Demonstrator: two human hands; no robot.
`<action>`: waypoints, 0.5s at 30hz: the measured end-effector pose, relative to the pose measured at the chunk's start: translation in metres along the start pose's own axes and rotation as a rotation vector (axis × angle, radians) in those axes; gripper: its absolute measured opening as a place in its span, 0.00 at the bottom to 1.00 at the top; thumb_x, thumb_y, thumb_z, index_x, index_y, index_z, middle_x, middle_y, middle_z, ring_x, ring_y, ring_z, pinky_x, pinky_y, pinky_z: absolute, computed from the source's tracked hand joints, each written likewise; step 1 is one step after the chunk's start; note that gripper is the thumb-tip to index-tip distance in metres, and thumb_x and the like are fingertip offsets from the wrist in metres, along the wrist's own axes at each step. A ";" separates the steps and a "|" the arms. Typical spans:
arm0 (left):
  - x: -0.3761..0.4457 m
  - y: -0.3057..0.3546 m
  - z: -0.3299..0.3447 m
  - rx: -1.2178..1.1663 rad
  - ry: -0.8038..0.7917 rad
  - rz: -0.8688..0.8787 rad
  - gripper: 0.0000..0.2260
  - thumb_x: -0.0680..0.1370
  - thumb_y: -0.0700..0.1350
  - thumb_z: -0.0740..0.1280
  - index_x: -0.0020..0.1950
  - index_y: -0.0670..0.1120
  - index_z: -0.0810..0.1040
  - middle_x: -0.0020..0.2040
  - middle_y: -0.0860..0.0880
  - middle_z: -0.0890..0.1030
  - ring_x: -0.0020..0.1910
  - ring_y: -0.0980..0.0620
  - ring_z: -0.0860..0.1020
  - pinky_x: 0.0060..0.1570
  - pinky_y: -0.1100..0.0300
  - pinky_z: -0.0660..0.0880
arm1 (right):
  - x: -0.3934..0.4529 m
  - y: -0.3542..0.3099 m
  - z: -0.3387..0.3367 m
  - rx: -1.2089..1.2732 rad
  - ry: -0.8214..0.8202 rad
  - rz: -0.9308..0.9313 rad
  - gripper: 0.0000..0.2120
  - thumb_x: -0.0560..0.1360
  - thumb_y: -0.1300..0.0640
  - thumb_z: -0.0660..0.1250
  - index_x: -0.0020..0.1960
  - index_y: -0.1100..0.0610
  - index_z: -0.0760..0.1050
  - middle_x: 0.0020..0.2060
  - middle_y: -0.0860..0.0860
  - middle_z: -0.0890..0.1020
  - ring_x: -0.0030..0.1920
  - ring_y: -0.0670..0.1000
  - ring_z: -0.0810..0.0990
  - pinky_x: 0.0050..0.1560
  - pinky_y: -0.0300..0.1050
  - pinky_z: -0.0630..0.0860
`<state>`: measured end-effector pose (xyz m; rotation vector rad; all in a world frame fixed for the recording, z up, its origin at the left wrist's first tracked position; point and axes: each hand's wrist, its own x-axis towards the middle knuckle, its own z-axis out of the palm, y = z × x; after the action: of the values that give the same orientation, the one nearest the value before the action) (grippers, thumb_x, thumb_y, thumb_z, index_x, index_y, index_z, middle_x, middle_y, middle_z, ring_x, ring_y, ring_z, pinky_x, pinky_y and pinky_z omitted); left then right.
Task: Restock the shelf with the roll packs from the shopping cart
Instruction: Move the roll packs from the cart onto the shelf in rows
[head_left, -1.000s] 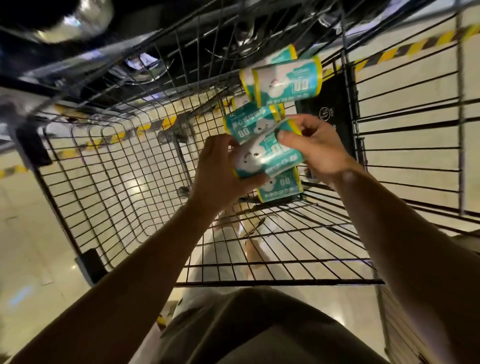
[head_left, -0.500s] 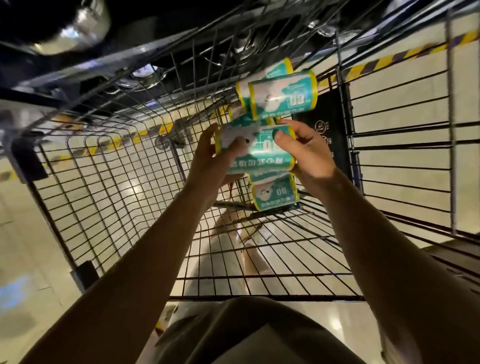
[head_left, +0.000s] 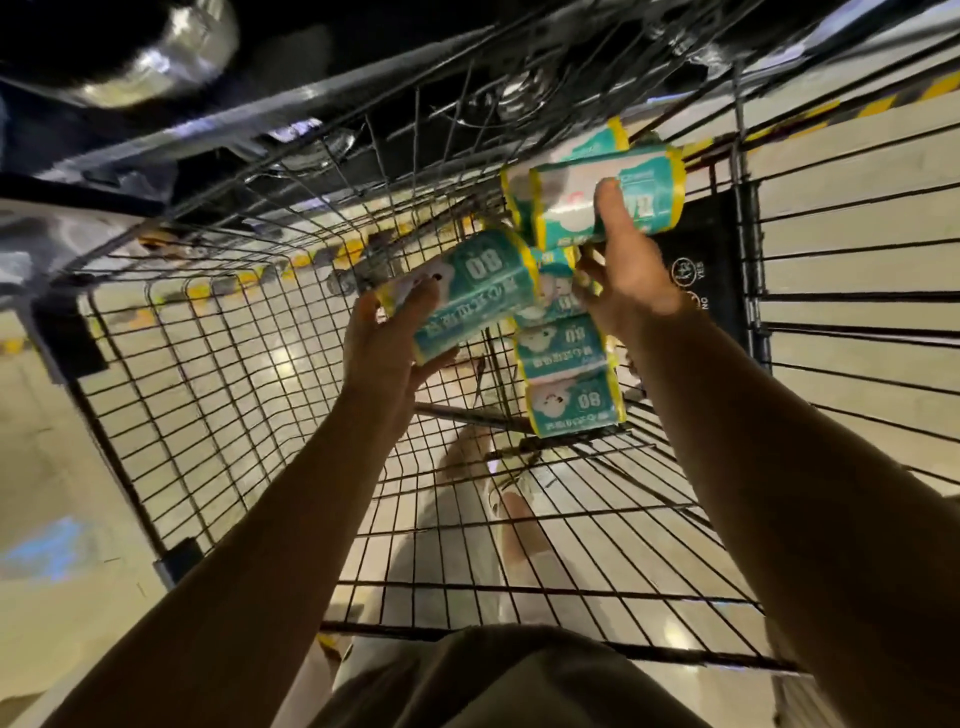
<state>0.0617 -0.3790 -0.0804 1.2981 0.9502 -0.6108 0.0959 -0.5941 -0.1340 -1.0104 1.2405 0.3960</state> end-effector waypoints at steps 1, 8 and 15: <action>0.000 0.000 -0.003 -0.008 0.001 -0.002 0.21 0.77 0.46 0.71 0.68 0.43 0.73 0.60 0.41 0.82 0.54 0.42 0.84 0.49 0.46 0.82 | 0.000 0.000 0.000 0.038 0.007 -0.023 0.33 0.69 0.39 0.76 0.67 0.56 0.74 0.55 0.54 0.84 0.44 0.50 0.87 0.33 0.43 0.80; -0.011 -0.007 -0.011 -0.084 0.072 -0.044 0.24 0.74 0.47 0.74 0.67 0.39 0.73 0.58 0.40 0.83 0.53 0.41 0.84 0.43 0.55 0.80 | -0.033 0.017 -0.033 0.069 -0.002 -0.077 0.23 0.74 0.48 0.74 0.64 0.56 0.76 0.54 0.54 0.85 0.55 0.53 0.85 0.52 0.52 0.83; -0.069 -0.007 -0.013 -0.178 0.042 -0.110 0.23 0.75 0.47 0.73 0.67 0.40 0.74 0.49 0.45 0.85 0.38 0.50 0.85 0.32 0.61 0.79 | -0.109 0.033 -0.068 0.011 -0.109 -0.136 0.24 0.67 0.47 0.72 0.61 0.55 0.79 0.56 0.56 0.85 0.59 0.56 0.83 0.62 0.62 0.78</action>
<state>0.0177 -0.3766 -0.0251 1.1100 1.0910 -0.5713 -0.0044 -0.6028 -0.0478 -1.0433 1.0688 0.3339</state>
